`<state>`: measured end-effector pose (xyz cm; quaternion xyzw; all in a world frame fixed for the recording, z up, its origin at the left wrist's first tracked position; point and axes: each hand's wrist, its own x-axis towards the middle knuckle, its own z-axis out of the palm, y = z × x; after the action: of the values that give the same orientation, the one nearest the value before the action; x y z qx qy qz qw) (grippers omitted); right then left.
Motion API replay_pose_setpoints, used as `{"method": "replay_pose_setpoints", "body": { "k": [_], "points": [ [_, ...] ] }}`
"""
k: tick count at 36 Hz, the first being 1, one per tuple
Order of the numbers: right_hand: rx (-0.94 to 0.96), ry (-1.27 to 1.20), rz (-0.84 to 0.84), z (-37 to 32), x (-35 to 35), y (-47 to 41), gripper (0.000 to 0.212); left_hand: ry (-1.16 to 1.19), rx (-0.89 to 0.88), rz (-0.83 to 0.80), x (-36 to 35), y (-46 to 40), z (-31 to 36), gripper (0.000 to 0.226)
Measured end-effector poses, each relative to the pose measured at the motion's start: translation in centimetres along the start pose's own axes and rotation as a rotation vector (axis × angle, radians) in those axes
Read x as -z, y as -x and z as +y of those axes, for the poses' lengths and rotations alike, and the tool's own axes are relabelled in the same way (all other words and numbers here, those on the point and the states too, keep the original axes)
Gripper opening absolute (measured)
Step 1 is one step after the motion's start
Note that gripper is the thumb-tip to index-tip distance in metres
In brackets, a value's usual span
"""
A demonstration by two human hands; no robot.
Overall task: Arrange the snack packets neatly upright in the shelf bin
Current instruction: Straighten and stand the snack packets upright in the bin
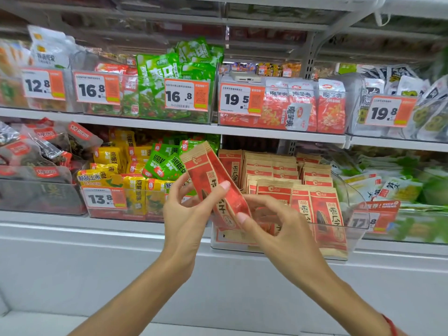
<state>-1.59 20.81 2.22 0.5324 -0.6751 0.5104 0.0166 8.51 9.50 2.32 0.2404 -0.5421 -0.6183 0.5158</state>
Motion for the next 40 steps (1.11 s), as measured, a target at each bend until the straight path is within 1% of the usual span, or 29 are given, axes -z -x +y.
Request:
{"method": "replay_pose_setpoints", "body": {
  "k": [3,5,7,9,12,13,15,17,19,21,22,23,24,26,28,30,32,34,35,36,38,40],
  "points": [
    [0.031,0.074,0.041,-0.1,-0.4,0.2,0.048,-0.03,0.018,-0.016,-0.6,0.9,0.0,0.086],
    [0.047,0.08,0.056,-0.3,-0.3,0.1,0.046,-0.071,0.036,-0.062,-0.7,1.2,0.1,0.083],
    [0.021,0.039,0.044,-0.1,0.3,-0.3,0.04,-0.115,0.064,-0.128,-0.6,1.1,0.2,0.069],
    [-0.048,-0.041,0.025,0.3,1.1,-0.7,0.04,-0.113,0.109,-0.199,-0.2,0.7,0.4,0.056],
    [-0.19,-0.264,-0.03,0.6,2.2,-1.2,0.051,-0.153,0.195,-0.293,0.4,0.0,0.8,0.048],
    [-0.215,-0.304,-0.041,0.6,2.5,-1.3,0.051,-0.167,0.216,-0.335,0.6,-0.2,0.9,0.042],
    [-0.228,-0.325,-0.054,0.6,2.8,-1.4,0.04,-0.15,0.245,-0.401,0.7,-0.2,1.3,0.026],
    [-0.225,-0.3,-0.068,0.8,2.8,-1.4,0.027,-0.153,0.209,-0.396,0.6,-0.1,1.5,0.019],
    [-0.211,-0.261,-0.082,0.9,2.6,-1.4,0.018,-0.174,0.091,-0.345,0.5,-0.1,1.8,0.017],
    [-0.182,-0.187,-0.072,0.7,2.4,-1.3,0.017,-0.178,-0.009,-0.309,0.3,0.0,2.2,0.017],
    [-0.153,-0.122,-0.047,0.5,2.2,-1.2,0.019,-0.172,-0.028,-0.298,0.2,0.0,2.3,0.017],
    [-0.117,-0.045,-0.017,0.3,2.0,-1.0,0.023,-0.159,-0.036,-0.284,0.2,0.0,2.3,0.017],
    [-0.077,0.028,0.007,0.1,1.7,-0.7,0.033,-0.14,-0.032,-0.26,0.1,0.1,2.2,0.016],
    [0.006,0.182,0.027,0.0,1.0,-0.2,0.064,-0.102,-0.007,-0.195,-0.2,0.2,1.9,0.014],
    [0.075,0.324,0.032,-0.2,0.3,0.1,0.087,-0.08,0.008,-0.143,-0.6,0.5,1.5,0.012],
    [0.108,0.385,0.042,-0.2,-0.2,0.3,0.095,-0.078,0.021,-0.112,-0.9,0.7,1.1,0.012],
    [0.109,0.386,0.06,0.0,-0.4,0.2,0.095,-0.048,0.055,-0.109,-1.1,0.8,1.0,0.012],
    [0.083,0.342,0.056,-0.1,-0.3,0.0,0.09,-0.009,0.096,-0.148,-1.1,0.8,1.2,0.014],
    [0.053,0.278,0.046,-0.2,-0.1,-0.3,0.086,0.011,0.118,-0.194,-0.9,0.6,1.4,0.016],
    [0.002,0.174,0.028,-0.2,0.3,-0.5,0.08,0.022,0.14,-0.259,-0.7,0.4,1.6,0.021],
    [-0.145,-0.098,-0.04,-0.4,1.0,-1.0,0.068,-0.007,0.162,-0.382,-0.1,-0.2,1.8,0.04],
    [-0.273,-0.309,-0.11,-0.2,1.7,-1.4,0.062,-0.057,0.161,-0.428,0.5,-0.9,1.7,0.057]
  ]
}}
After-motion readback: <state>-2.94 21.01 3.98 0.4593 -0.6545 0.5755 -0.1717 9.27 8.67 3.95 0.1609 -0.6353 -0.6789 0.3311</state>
